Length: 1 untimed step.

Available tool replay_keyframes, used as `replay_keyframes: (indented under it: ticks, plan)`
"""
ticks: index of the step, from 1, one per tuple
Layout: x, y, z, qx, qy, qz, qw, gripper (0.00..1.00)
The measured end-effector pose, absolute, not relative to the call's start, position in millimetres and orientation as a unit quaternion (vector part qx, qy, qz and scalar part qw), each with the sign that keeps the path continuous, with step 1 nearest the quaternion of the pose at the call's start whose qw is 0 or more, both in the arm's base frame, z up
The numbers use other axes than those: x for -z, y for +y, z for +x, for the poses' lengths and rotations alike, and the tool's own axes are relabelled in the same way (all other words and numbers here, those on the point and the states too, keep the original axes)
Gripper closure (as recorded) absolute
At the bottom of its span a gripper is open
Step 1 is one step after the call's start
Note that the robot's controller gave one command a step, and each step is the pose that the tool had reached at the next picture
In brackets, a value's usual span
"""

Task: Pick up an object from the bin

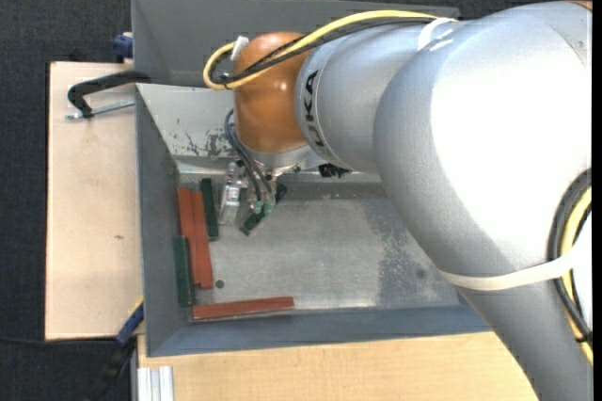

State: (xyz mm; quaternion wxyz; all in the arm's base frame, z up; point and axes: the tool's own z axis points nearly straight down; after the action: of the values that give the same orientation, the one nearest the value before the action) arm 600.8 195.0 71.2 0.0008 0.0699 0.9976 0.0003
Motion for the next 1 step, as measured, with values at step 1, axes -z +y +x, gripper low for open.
replay_keyframes:
  ticks: [1]
  plan:
    - [-71.3, 193.7, 601.3, 0.001, 0.998, 0.070, 0.001, 0.00]
